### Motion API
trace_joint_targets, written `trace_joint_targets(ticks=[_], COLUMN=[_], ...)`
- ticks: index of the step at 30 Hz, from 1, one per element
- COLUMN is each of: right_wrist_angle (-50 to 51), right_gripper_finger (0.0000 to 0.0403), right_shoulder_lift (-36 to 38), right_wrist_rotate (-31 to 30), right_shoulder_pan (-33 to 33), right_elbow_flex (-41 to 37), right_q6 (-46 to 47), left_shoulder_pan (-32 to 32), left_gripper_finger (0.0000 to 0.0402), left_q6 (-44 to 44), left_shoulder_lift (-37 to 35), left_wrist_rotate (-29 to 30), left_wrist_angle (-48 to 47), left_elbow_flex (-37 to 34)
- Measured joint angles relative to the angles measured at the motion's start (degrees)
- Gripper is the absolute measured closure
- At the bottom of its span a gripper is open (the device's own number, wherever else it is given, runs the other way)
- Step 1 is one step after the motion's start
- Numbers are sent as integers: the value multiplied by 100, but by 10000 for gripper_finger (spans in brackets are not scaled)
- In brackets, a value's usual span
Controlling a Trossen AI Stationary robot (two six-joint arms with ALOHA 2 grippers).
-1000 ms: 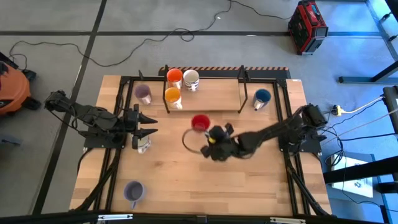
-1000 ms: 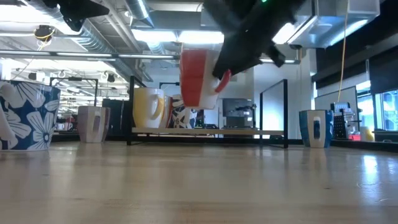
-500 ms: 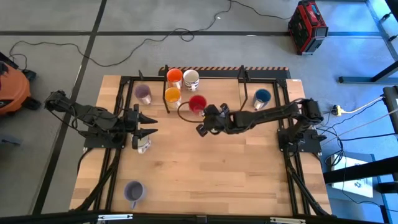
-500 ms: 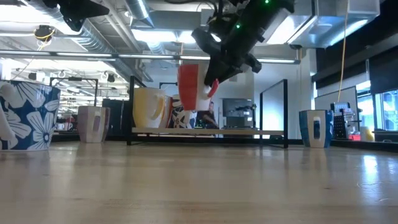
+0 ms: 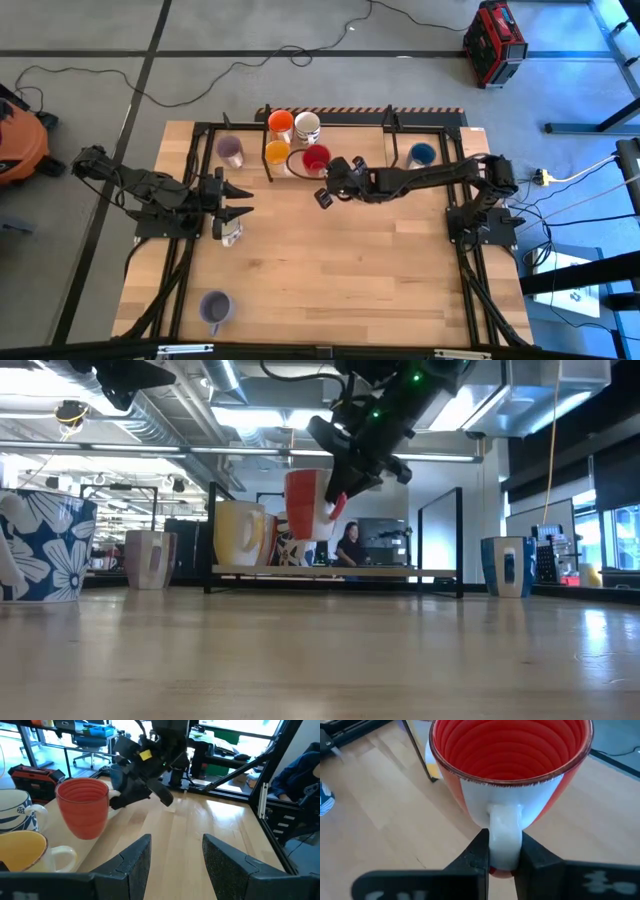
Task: Place coffee mugs
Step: Put the red mug on the shelf aligned with the white mug
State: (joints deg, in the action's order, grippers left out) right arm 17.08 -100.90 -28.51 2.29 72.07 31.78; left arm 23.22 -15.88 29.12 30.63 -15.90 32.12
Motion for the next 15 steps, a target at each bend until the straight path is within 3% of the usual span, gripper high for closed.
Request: trace_joint_targets(ticks=[15], right_wrist_angle=[-645], right_gripper_finger=[370], right_shoulder_lift=[-361], right_wrist_rotate=[240], right_shoulder_pan=[203], right_elbow_flex=[-4], right_q6=[-67], left_shoulder_pan=[0], left_gripper_finger=[230], left_q6=[-2], left_shoulder_lift=[13], left_wrist_rotate=[2], left_wrist_angle=[-4], left_elbow_flex=[2])
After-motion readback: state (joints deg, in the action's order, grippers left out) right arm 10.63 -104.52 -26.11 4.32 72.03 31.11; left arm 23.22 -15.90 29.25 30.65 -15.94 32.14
